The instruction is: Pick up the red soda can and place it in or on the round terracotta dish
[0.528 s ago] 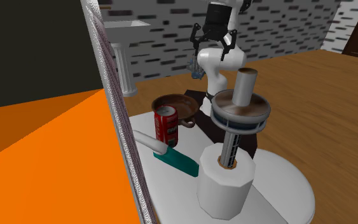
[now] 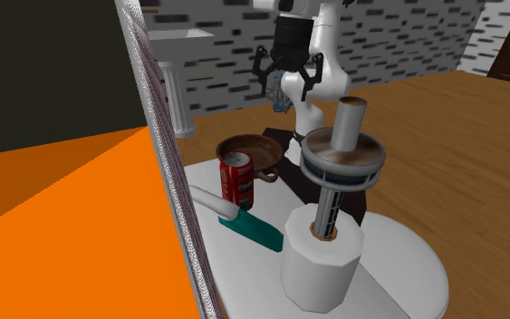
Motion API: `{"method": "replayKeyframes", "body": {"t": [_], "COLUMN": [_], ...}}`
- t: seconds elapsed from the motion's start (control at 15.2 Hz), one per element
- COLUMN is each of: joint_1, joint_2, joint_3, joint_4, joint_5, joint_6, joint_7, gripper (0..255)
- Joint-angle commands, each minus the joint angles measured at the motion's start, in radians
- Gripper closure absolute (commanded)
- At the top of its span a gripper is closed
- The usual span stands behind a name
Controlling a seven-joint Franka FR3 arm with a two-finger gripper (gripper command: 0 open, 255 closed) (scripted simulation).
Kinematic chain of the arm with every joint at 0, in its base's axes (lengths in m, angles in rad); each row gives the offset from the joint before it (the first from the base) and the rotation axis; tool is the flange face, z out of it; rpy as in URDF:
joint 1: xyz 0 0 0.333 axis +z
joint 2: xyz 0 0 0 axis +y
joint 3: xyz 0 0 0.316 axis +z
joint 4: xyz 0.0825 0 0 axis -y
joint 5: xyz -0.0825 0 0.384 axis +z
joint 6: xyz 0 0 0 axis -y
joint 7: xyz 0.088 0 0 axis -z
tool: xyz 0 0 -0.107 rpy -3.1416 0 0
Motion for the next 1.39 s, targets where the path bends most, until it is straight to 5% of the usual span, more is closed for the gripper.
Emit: {"method": "replayKeyframes", "body": {"t": [0.0, 0.86, 1.32], "joint_1": [0.000, -0.012, -0.013], "joint_2": [0.088, 0.655, 0.667], "joint_3": [-0.021, -0.104, -0.103], "joint_4": [0.051, 0.533, 0.467], "joint_5": [0.005, 0.125, 0.128], "joint_6": [0.028, 0.045, 0.123], "joint_7": [-0.026, -0.198, -0.200], "gripper": [0, 0, 0]}}
